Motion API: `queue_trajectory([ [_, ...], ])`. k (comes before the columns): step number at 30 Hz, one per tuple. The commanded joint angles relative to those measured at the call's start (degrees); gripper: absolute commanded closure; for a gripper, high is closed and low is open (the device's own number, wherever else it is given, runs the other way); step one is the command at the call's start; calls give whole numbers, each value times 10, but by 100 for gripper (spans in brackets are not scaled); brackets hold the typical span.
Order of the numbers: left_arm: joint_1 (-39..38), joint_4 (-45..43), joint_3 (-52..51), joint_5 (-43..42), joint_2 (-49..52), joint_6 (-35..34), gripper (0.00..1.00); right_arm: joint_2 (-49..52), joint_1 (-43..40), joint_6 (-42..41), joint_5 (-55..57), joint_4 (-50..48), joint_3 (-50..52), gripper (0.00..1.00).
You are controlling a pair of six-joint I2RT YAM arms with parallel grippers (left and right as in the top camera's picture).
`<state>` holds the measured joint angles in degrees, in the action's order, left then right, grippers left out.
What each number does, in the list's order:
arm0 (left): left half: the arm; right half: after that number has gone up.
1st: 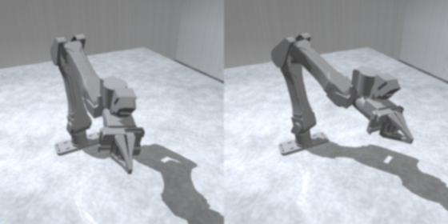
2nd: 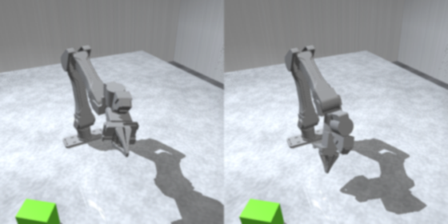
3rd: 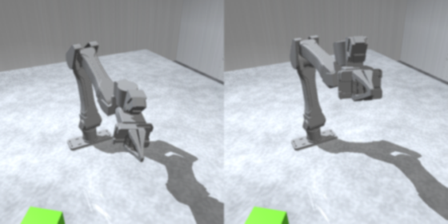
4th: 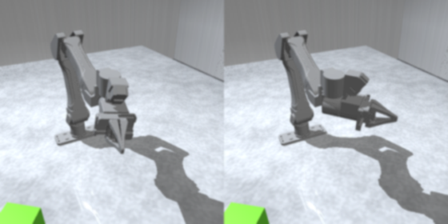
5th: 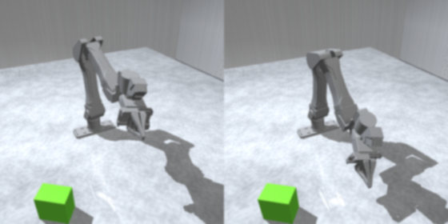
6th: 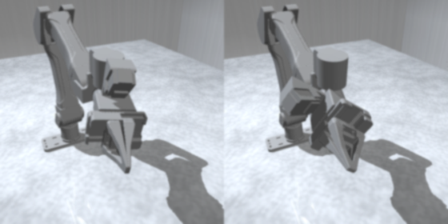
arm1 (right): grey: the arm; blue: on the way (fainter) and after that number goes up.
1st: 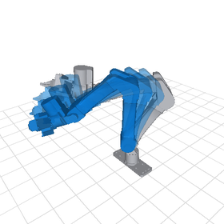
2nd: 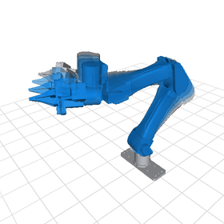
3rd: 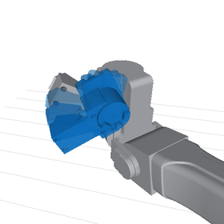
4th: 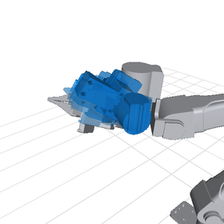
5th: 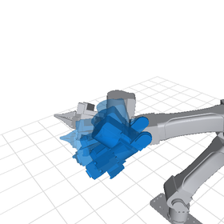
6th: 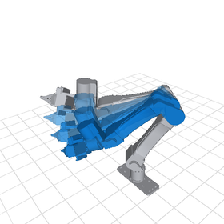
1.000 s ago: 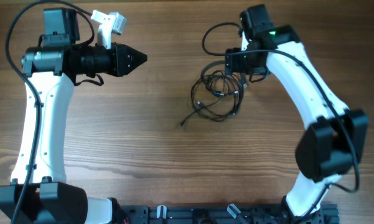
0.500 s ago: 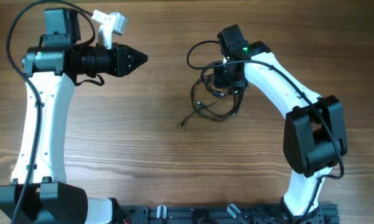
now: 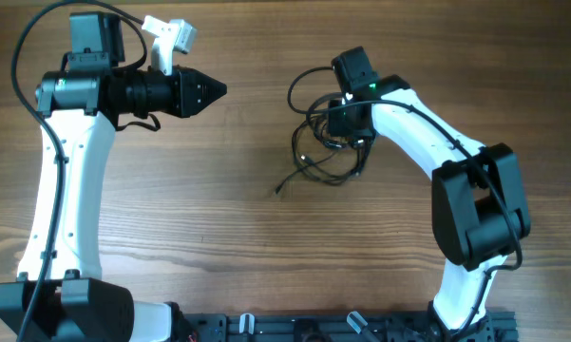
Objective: Untangle cables
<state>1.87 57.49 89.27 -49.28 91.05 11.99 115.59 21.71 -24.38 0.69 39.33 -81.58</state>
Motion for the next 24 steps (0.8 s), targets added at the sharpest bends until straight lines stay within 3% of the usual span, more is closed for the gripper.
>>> queue_trajectory([
  [1,-3,0,-4,3,-10,16,86,14,-2,4,-8,-19,17,67],
  [3,-3,0,-4,3,-10,16,81,14,-2,4,-21,-25,17,75],
  [4,-3,0,-4,3,-10,16,79,14,-2,1,-25,-25,17,93],
  [5,-3,0,-4,3,-10,16,78,14,-2,-7,-29,-25,17,96],
  [8,-3,4,-4,5,-10,16,59,-7,-2,-10,-79,-9,0,96],
  [10,-3,5,-5,8,-10,16,54,-44,-2,11,-94,31,-36,96],
  [14,-3,2,-19,45,-9,27,45,-211,-2,47,-101,146,-131,96],
  [17,-3,-1,-27,82,2,26,44,-325,-2,98,-66,214,-177,96],
  [21,-3,-3,-27,111,7,-3,49,-402,-9,15,229,352,-182,96],
  [24,-7,-4,-27,110,7,-14,50,-385,-12,-9,200,375,-165,96],
])
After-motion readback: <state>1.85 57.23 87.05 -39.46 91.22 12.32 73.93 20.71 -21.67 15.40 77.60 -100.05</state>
